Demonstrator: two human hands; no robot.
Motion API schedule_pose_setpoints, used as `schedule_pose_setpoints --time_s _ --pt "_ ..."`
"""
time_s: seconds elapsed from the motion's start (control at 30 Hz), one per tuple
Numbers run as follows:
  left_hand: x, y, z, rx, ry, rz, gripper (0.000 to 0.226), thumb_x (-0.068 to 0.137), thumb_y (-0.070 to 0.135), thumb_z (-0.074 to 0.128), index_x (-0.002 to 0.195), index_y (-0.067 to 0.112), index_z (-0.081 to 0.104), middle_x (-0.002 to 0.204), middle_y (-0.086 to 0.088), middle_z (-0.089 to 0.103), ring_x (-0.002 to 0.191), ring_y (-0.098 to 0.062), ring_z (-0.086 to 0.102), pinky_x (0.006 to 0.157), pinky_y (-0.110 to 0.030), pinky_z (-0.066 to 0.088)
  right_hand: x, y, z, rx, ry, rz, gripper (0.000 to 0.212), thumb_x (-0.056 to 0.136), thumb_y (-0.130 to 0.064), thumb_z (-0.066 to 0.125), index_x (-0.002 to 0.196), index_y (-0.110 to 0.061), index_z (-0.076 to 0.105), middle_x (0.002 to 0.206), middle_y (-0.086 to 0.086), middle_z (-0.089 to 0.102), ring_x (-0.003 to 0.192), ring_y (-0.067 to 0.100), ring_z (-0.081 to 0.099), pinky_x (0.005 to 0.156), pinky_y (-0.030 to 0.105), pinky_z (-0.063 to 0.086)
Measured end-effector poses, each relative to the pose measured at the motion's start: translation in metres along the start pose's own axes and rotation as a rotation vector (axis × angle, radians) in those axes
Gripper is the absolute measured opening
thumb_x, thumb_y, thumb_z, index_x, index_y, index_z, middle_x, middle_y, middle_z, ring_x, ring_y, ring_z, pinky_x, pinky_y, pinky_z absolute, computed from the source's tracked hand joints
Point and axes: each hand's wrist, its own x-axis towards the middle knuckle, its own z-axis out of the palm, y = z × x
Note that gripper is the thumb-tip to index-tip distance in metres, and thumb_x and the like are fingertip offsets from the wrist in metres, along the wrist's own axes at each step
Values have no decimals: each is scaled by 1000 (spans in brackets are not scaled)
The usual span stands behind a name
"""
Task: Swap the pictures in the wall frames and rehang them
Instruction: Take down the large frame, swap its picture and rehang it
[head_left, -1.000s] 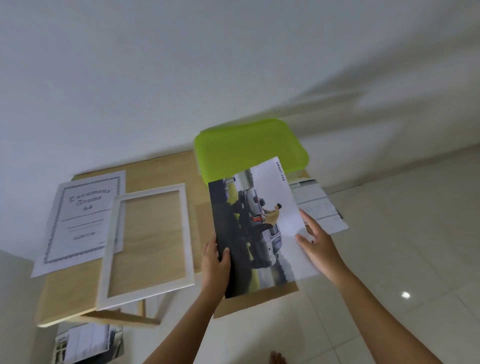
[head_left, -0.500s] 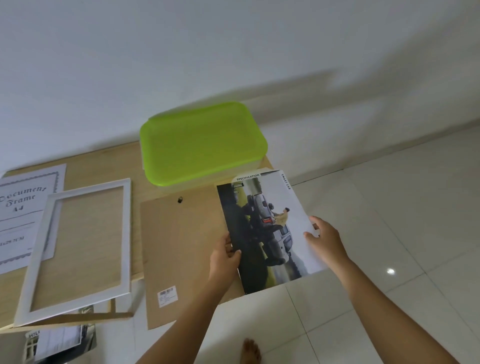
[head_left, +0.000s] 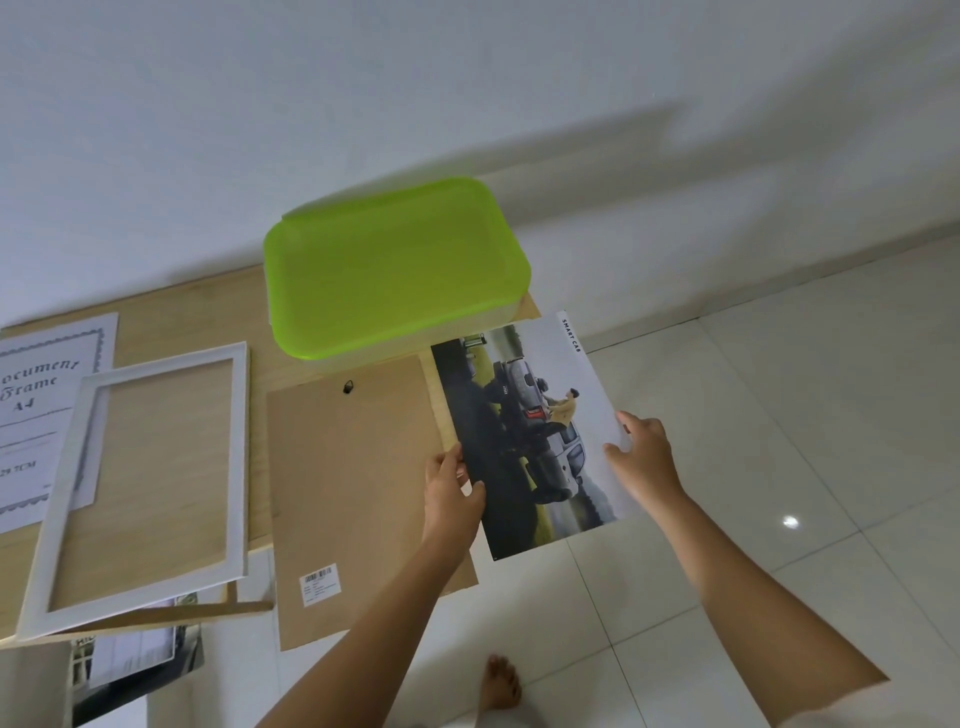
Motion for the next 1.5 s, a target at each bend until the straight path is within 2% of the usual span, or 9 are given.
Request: schedule_pose_setpoints --time_s 0.1,0.27,0.43,0.6,0.7,0.83,1.1,1.3,1.5 --pt "0 0 2 -15 7 -3 53 90 7 56 139 12 37 134 -2 36 121 -18 46 100 -31 42 0 1 1 -5 -9 5 48 91 -8 50 137 -7 38 133 16 38 115 27 48 85 22 35" --pt "-2 0 2 5 23 23 49 92 14 53 138 12 37 136 -2 36 122 -19 43 102 -32 41 -5 -2 0 -38 -17 -5 47 91 -9 49 136 -4 40 136 17 41 123 29 44 99 33 38" --pt "-5 3 -15 81 65 112 46 95 22 48 139 13 36 141 0 35 126 -18 40 102 -29 37 -13 -20 1 -106 1 -76 41 93 -10 46 133 -2 40 139 15 41 125 29 42 99 32 38" --pt "-1 -10 -71 131 124 237 45 96 21 44 139 9 36 141 -2 37 128 -17 38 106 -29 31 -27 -72 29 -126 -13 -240 42 94 -13 46 135 -5 40 138 12 44 126 26 43 103 32 36" --pt "8 -26 -124 191 184 280 43 96 21 44 135 4 40 136 -7 42 126 -20 40 105 -29 30 -39 -121 64 -180 -39 -347 44 94 -16 47 136 -6 39 138 12 45 128 26 41 105 35 34" --pt "21 -66 -213 283 282 265 39 94 18 47 129 0 47 133 -11 46 124 -25 40 103 -30 29 -62 -200 132 -215 -134 -493 47 96 -18 44 140 -6 35 145 9 37 135 22 33 110 32 26" --pt "52 -178 -401 299 394 48 44 93 19 48 133 1 43 140 -14 40 130 -27 34 107 -34 27 -109 -336 293 -228 -244 -684 44 92 -13 47 135 -5 41 137 10 45 130 22 39 107 28 30" --pt "69 -246 -496 381 385 -49 50 95 24 44 140 6 30 147 -13 27 135 -27 24 107 -38 31 -138 -403 393 -265 -276 -701 41 94 -15 43 135 -8 40 136 5 45 127 19 39 101 25 35" --pt "94 -280 -539 363 308 -127 58 96 33 40 145 10 18 149 -12 18 137 -28 18 107 -44 32 -144 -428 448 -373 -255 -679 44 94 -17 44 136 -8 38 136 7 42 127 22 37 98 32 42"
